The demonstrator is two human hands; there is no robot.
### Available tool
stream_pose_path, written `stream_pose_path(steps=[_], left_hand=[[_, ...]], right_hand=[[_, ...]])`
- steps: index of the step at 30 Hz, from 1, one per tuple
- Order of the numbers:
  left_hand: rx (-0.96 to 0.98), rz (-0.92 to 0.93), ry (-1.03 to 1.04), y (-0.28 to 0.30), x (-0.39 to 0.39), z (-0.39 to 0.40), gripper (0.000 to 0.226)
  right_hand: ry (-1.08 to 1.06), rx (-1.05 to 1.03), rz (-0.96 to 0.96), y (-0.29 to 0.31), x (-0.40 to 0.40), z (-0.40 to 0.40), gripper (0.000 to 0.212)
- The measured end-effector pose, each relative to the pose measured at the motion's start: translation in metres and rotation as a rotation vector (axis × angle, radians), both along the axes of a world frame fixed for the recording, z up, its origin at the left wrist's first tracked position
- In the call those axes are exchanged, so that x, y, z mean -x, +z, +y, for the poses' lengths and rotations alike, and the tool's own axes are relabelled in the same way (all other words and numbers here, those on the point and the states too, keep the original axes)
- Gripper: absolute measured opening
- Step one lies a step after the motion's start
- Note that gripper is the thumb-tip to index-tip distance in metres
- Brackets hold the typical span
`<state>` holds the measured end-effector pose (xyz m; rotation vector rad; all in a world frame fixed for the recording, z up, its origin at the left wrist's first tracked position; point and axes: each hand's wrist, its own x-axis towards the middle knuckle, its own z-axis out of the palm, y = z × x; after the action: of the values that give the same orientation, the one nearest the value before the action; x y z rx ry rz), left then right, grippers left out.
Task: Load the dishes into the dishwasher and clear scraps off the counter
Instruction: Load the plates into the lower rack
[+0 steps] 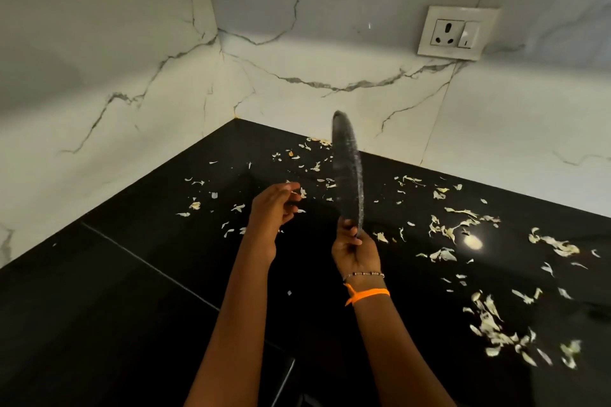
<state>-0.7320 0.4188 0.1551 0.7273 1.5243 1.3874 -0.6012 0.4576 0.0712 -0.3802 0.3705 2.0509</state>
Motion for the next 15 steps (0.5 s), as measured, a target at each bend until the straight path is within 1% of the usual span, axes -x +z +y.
stream_pose_path(steps=[1, 2, 3, 4, 5, 7, 8, 9, 10, 11, 13, 15], left_hand=[[0.013, -0.038, 0.01, 0.001, 0.001, -0.007, 0.023], [0.029, -0.069, 0.018, 0.0, 0.002, -0.013, 0.024], [0.047, -0.1, 0.025, -0.002, 0.003, -0.019, 0.025], [0.065, -0.127, 0.026, -0.003, 0.003, -0.025, 0.024], [0.073, -0.146, 0.026, -0.006, 0.003, -0.031, 0.022], [0.064, -0.167, 0.011, -0.016, -0.001, -0.043, 0.018], [0.046, -0.175, 0.0, -0.021, -0.004, -0.048, 0.019], [0.029, -0.177, -0.024, -0.028, -0.007, -0.054, 0.02], [0.016, -0.173, -0.052, -0.034, -0.011, -0.059, 0.021], [0.016, -0.171, -0.083, -0.04, -0.015, -0.063, 0.022], [0.038, -0.182, -0.119, -0.049, -0.023, -0.069, 0.022], [0.072, -0.196, -0.152, -0.054, -0.033, -0.075, 0.021]], right_hand=[[-0.012, -0.085, 0.035, 0.0, -0.001, -0.009, 0.016], [-0.017, -0.167, 0.067, 0.0, -0.004, -0.016, 0.028], [-0.021, -0.226, 0.065, 0.001, -0.008, -0.019, 0.037], [-0.021, -0.262, 0.018, 0.003, -0.014, -0.025, 0.042], [-0.028, -0.293, -0.083, 0.005, -0.02, -0.03, 0.043], [-0.056, -0.281, -0.304, 0.007, -0.037, -0.043, 0.045], [-0.085, -0.245, -0.459, 0.007, -0.046, -0.049, 0.038], [-0.122, -0.214, -0.635, 0.004, -0.055, -0.057, 0.023], [-0.156, -0.225, -0.793, 0.002, -0.064, -0.066, 0.012], [-0.198, -0.265, -0.908, 0.0, -0.072, -0.076, 0.011], [-0.294, -0.4, -1.051, 0.003, -0.084, -0.093, 0.013], [-0.409, -0.492, -1.15, 0.008, -0.095, -0.109, 0.018]])
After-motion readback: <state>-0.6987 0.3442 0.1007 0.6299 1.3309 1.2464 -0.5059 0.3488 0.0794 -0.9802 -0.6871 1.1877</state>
